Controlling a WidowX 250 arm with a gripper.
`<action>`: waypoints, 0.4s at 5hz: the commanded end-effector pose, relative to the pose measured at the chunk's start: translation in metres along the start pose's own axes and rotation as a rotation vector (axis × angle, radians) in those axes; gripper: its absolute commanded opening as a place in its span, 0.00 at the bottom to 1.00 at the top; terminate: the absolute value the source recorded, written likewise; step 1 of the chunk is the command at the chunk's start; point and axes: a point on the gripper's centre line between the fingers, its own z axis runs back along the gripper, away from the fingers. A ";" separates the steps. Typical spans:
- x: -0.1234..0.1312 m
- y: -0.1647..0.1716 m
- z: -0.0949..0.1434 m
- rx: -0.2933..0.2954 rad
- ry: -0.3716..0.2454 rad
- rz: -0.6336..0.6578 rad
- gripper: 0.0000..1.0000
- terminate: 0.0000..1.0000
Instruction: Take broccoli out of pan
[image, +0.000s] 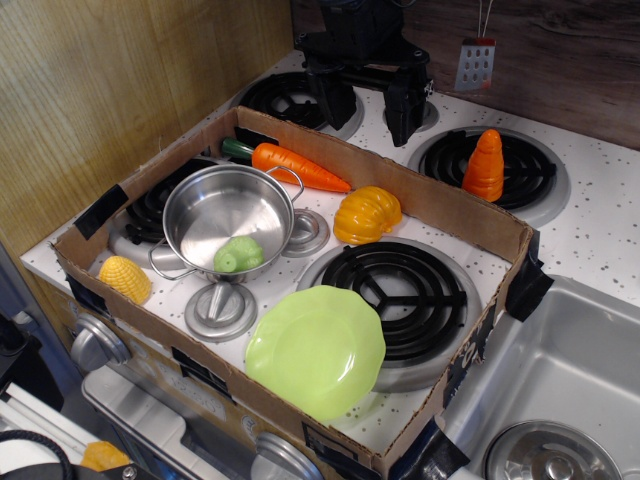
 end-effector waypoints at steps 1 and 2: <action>0.000 0.000 0.000 0.000 0.000 0.000 1.00 0.00; -0.001 -0.002 0.014 0.054 -0.043 0.146 1.00 0.00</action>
